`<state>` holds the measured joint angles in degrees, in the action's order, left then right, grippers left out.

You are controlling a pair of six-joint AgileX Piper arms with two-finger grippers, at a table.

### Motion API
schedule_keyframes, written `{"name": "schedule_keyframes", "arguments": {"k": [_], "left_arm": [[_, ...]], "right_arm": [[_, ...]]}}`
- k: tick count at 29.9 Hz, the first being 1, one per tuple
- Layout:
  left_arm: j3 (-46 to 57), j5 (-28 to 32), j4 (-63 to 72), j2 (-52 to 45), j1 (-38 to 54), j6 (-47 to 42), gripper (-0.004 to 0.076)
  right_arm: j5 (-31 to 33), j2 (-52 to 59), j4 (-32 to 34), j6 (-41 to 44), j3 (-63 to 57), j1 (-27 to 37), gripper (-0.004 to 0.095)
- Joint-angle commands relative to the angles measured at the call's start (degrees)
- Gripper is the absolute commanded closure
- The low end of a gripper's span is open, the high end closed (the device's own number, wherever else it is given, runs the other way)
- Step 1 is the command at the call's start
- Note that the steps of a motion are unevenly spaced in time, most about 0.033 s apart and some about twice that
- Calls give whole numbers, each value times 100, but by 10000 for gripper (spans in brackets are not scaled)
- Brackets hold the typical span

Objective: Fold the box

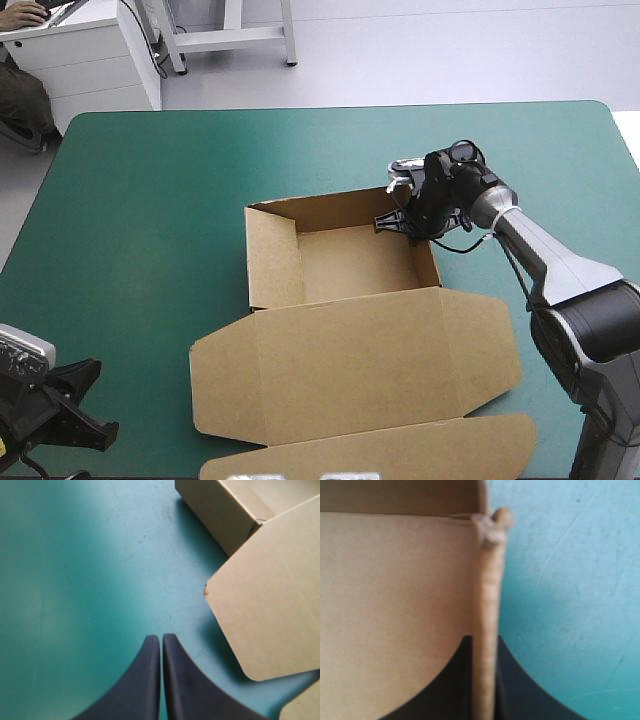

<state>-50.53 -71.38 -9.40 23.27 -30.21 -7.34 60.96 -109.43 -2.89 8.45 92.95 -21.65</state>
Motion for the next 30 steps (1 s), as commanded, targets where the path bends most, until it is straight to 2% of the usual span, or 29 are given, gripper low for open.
{"name": "schedule_keyframes", "arguments": {"k": [1, 3, 8, 13, 17, 25, 30], "left_arm": [[-116, -260, -176, 77, -26, -55, 731], [-116, -260, -202, 77, -26, -55, 731], [-116, -260, -202, 77, -26, -55, 731], [-116, -260, -167, 77, -26, -55, 731], [-116, -260, -166, 77, -26, -55, 731], [-116, -260, -178, 77, -26, -55, 731], [-116, -235, -178, 77, -26, -55, 731]], "right_arm": [[-137, 303, 185, -86, 154, 17, 927], [-149, 314, 514, -127, 182, 17, 927], [4, 335, 1805, -127, 644, 171, 927], [-6, 405, 2343, -141, 1291, 758, 927], [-38, 405, 2289, -141, 1730, 1609, 928], [-19, 405, 1468, -36, 1800, 3332, 928], [-77, 395, 854, -104, 1800, 4131, 928]]}}
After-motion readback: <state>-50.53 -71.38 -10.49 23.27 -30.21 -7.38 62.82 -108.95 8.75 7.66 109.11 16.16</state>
